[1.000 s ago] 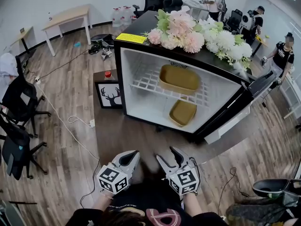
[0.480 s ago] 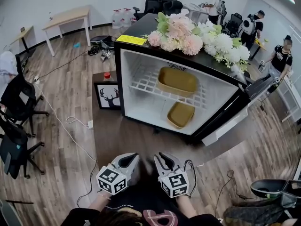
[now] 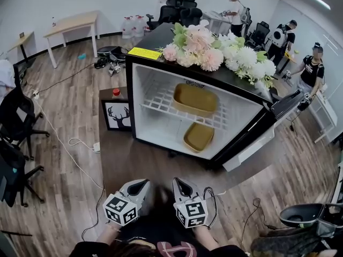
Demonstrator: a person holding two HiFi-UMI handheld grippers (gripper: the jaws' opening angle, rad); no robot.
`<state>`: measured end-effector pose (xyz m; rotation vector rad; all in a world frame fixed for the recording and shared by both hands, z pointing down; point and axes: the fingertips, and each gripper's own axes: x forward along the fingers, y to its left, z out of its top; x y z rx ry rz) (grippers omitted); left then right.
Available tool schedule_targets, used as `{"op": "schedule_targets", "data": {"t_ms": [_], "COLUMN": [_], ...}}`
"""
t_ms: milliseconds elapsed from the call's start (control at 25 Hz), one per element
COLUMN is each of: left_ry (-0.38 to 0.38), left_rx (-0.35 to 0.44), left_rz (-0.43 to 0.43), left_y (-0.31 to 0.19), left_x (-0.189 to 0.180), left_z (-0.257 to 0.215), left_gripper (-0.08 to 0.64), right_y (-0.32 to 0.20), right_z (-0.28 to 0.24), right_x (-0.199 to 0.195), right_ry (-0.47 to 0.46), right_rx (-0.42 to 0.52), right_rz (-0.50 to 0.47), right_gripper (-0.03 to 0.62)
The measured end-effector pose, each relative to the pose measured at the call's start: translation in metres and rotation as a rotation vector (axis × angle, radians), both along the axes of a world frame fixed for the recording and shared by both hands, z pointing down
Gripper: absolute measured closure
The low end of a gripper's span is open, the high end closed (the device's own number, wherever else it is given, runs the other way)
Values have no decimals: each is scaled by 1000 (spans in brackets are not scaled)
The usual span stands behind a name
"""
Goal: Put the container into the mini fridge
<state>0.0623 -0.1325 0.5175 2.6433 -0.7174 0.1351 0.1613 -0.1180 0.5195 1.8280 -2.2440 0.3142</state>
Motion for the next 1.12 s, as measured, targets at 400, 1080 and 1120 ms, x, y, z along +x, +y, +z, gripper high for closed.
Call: {"op": "schedule_targets", "data": {"t_ms": [400, 1080, 1120], "left_ry": [10, 2, 1], "left_rx": [-9, -20, -19], "left_rz": [-4, 21, 24], "left_y": [0, 6, 7], "left_x": [-4, 0, 0], "left_z": [1, 4, 4], "left_gripper": [551, 551, 551], "right_y": [1, 9, 9], "right_z": [1, 5, 5], "right_x": [-6, -10, -11], "right_ry": [25, 8, 6], "right_rx": [-7, -15, -15], "right_rz": [-1, -19, -20], "right_gripper": [586, 586, 586]}}
